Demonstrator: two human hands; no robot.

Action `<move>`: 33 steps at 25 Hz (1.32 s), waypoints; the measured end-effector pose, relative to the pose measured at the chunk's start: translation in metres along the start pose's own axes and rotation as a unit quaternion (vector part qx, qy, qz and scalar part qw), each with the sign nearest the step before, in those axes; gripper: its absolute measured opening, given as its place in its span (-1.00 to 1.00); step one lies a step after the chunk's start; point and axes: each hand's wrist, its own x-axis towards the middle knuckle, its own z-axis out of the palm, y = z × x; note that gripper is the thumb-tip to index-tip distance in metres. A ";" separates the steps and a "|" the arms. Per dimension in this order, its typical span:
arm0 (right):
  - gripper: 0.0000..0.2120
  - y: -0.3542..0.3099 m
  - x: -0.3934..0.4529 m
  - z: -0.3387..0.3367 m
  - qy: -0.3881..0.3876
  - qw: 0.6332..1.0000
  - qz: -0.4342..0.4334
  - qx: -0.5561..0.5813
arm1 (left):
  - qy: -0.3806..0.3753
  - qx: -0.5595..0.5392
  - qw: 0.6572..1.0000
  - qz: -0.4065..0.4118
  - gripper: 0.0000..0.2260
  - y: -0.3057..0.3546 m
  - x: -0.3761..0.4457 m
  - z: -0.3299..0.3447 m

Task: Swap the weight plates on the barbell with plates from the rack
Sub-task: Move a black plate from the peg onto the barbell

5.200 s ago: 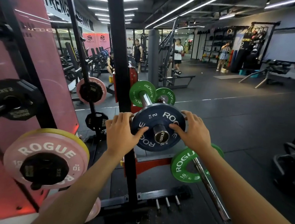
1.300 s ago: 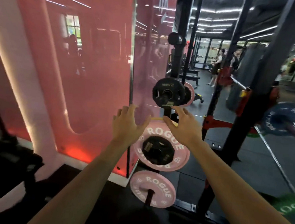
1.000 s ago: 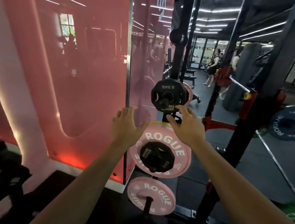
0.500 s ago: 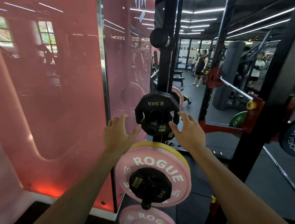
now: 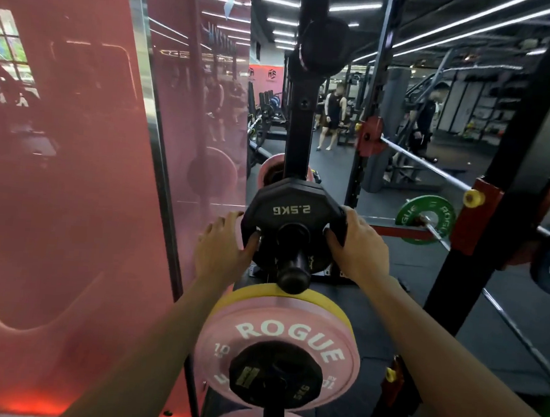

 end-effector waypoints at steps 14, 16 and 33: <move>-0.63 -0.030 -0.033 -0.025 0.007 0.996 0.048 -0.074 | 0.004 -0.084 0.995 0.058 -0.72 0.010 -0.022 -0.023; -0.67 -0.035 -0.047 -0.034 0.018 0.997 0.046 -0.064 | 0.015 -0.110 0.992 0.056 -0.72 0.012 -0.033 -0.030; -0.74 -0.005 -0.234 -0.206 0.037 0.993 0.077 -0.081 | 0.035 -0.101 0.991 0.083 -0.70 0.136 -0.202 -0.119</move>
